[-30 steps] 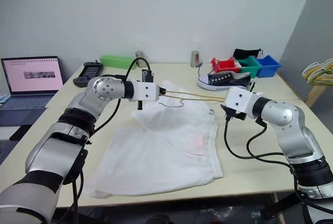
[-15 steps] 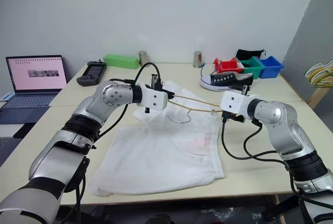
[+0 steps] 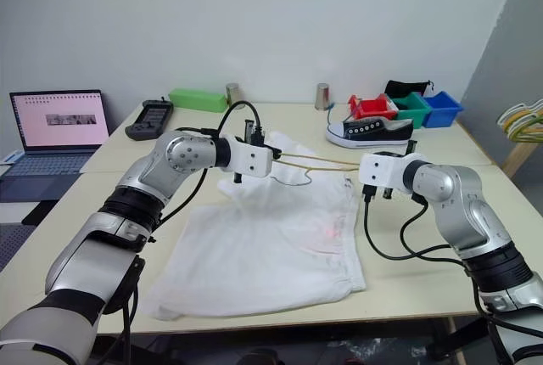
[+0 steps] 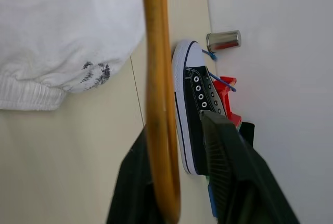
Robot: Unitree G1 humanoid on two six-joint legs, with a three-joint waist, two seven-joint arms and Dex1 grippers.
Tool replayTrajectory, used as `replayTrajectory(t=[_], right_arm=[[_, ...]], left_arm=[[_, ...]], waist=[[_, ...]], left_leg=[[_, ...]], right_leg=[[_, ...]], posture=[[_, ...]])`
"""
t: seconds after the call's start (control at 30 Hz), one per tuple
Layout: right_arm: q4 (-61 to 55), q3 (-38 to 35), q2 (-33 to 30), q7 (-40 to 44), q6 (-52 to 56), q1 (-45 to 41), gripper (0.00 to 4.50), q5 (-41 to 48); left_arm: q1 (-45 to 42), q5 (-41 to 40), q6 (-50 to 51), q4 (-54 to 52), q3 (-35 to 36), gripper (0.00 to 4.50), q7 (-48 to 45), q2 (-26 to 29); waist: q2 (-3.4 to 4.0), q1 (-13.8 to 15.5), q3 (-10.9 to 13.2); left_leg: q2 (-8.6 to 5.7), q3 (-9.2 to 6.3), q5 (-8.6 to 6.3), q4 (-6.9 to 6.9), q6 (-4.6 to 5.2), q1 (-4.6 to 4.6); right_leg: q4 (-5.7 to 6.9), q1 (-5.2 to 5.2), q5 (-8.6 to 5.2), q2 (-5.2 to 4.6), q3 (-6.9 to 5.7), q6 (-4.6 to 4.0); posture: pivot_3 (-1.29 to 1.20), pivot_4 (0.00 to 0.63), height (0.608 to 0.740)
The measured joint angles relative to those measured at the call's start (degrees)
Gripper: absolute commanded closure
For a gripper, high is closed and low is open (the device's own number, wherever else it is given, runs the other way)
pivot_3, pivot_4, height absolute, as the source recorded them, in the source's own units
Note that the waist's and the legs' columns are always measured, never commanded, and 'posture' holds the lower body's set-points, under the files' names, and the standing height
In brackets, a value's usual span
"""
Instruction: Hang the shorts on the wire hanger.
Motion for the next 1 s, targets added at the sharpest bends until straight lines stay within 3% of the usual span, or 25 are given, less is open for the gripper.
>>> replayTrajectory(t=[0.23, 0.27, 0.53, 0.77, 0.9, 1.0], right_arm=[[0.01, 0.41, 0.33, 0.95, 0.05, 0.01, 4.48, -0.67], [0.0, 0.41, 0.34, 1.15, 0.12, 0.0, 4.5, -0.66], [-0.49, -0.13, 2.3, 2.53, 2.84, 0.39, 4.5, 1.84], [-0.69, -4.28, 2.3, 2.84, 3.46, 4.67, 4.5, 8.23], [-0.19, -8.86, 1.98, 7.02, 10.86, 8.11, 4.5, 15.46], [-1.04, -12.83, 1.54, 11.02, 21.23, 11.29, 4.5, 22.21]], left_arm=[[-0.12, 0.15, 0.31, 0.04, 0.03, 4.5, 0.68, 0.03], [-0.12, 0.13, 0.27, 0.07, 0.03, 3.97, 0.69, 0.03], [-0.08, -4.77, -2.47, 1.53, 1.23, 2.26, -1.77, 0.05], [1.22, -16.13, -3.97, 1.16, 5.17, 0.96, -9.83, 0.63], [4.06, -25.85, 4.94, -4.56, 8.15, 0.14, -17.51, 0.58], [5.37, -31.77, 13.78, -10.37, 10.84, 0.06, -19.57, 0.51]], waist=[[0.0, 0.0, 0.0], [0.0, 0.01, 0.0], [0.0, 0.02, 0.0], [-0.01, 0.12, -0.01], [-0.01, 0.01, -0.01], [-0.01, 0.07, -0.01]], left_leg=[[0.0, 0.0, 0.0, 0.0, 0.0, 0.0], [0.0, 0.0, 0.0, 0.0, 0.0, 0.0], [0.0, -0.01, 0.0, 0.0, 0.0, 0.0], [0.01, -0.03, 0.0, 0.02, 0.0, 0.0], [0.05, -0.11, 0.0, 0.06, 0.0, -0.01], [0.07, -0.2, 0.0, 0.07, 0.01, -0.01]], right_leg=[[0.0, 0.0, 0.0, 0.0, 0.0, 0.0], [0.0, 0.0, 0.0, 0.0, -0.01, 0.0], [0.0, 0.0, 0.0, 0.0, -0.02, 0.0], [0.0, 0.03, 0.0, -0.01, -0.04, 0.0], [0.01, 0.07, 0.0, 0.01, -0.08, 0.0], [0.01, 0.09, 0.0, -0.01, -0.11, 0.0]], posture=[[0.29, 0.0, 0.74], [0.29, 0.0, 0.74], [0.3, 0.0, 0.74], [0.31, 0.0, 0.74], [0.31, 0.0, 0.74], [0.31, 0.0, 0.74]])
